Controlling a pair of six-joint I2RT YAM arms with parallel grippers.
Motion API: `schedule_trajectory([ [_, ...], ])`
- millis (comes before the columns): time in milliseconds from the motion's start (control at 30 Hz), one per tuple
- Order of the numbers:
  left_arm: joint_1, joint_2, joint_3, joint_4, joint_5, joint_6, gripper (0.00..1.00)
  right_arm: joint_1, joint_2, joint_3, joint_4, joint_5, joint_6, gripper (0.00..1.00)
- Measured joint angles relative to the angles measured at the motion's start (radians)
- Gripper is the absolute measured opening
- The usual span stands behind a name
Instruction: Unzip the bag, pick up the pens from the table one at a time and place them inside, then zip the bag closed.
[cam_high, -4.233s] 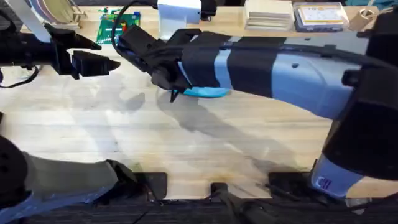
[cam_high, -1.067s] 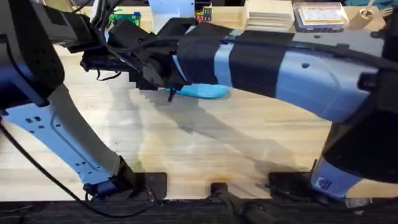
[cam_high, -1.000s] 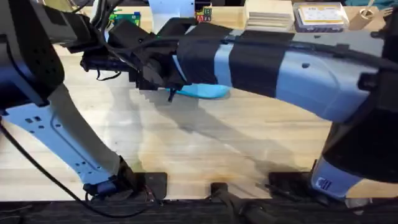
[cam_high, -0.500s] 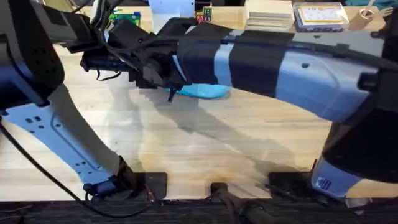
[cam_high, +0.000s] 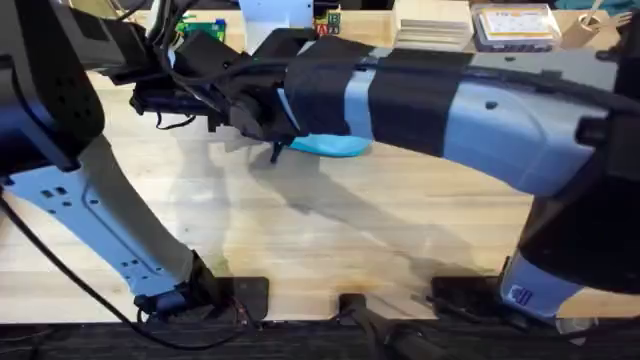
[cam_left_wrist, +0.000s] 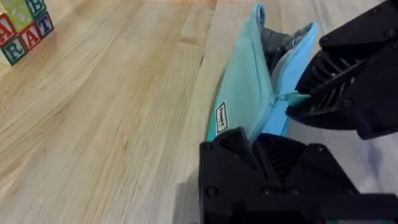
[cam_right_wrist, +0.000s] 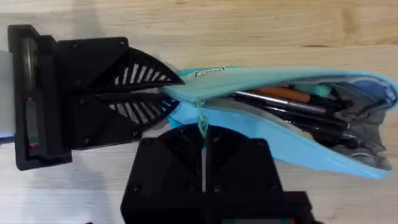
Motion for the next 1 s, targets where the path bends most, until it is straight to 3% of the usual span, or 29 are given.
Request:
schedule_trajectory([
  [500, 0.0, 0.0, 0.0, 0.0, 0.0, 0.0, 0.044, -0.003, 0.0, 0.001, -0.049, 0.004, -0.056, 0.031],
  [1000, -0.004, 0.0, 0.0, 0.0, 0.001, 0.0, 0.044, -0.073, -0.024, 0.009, -0.153, -0.004, -0.112, 0.032],
])
